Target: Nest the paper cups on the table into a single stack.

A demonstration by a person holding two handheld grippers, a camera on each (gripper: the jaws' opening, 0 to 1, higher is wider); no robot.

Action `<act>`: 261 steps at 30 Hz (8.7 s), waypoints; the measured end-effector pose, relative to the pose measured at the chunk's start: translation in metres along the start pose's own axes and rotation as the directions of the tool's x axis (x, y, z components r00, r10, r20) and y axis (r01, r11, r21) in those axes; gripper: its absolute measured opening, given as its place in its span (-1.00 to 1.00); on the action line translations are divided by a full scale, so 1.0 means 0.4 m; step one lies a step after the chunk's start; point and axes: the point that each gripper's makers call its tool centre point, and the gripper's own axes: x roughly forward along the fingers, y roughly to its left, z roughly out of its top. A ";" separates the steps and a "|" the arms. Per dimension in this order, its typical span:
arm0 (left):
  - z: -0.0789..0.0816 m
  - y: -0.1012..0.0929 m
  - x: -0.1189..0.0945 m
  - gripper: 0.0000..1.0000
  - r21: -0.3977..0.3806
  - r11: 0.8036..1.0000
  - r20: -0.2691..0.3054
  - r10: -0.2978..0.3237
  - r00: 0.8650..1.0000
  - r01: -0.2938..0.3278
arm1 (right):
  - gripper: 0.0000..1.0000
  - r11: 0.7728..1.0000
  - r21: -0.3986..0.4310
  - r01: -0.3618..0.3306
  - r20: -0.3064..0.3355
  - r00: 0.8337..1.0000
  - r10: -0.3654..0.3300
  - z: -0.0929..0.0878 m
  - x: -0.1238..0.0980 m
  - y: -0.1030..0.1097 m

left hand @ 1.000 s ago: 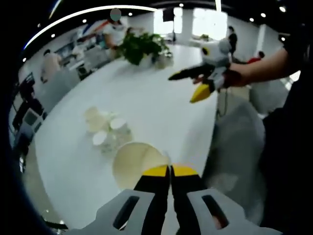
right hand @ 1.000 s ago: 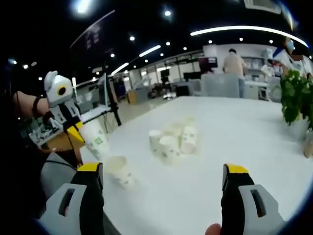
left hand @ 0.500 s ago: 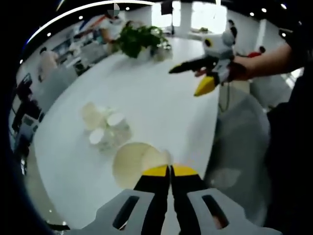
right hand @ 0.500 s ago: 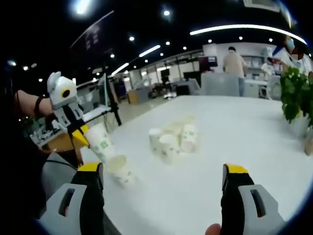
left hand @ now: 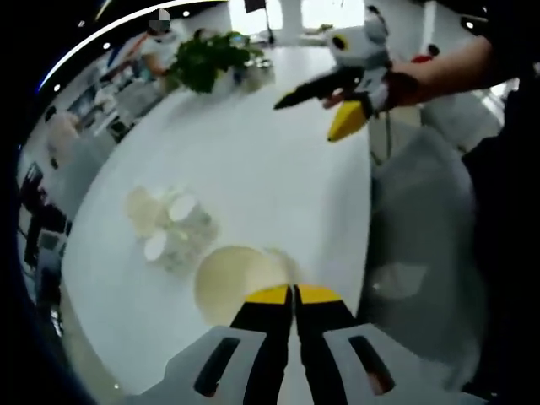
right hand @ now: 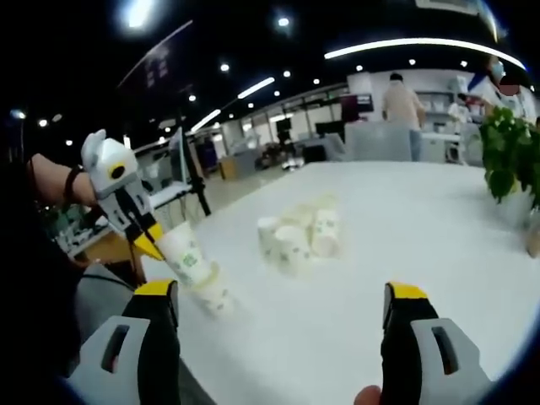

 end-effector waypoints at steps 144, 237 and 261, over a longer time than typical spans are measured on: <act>-0.165 0.179 -0.162 1.00 -0.528 0.838 0.388 0.382 0.839 -0.138 | 0.98 0.999 0.003 0.032 -0.026 0.999 -0.032 0.048 0.041 0.035; -0.248 0.128 -0.134 1.00 -0.642 0.755 0.328 0.429 0.842 -0.135 | -0.08 0.997 0.071 0.011 -0.325 0.946 0.013 0.051 0.637 -0.239; -0.261 0.119 -0.136 0.98 -0.665 0.733 0.313 0.444 0.839 -0.140 | -0.22 0.977 0.213 0.028 -0.354 0.934 0.051 0.040 0.684 -0.267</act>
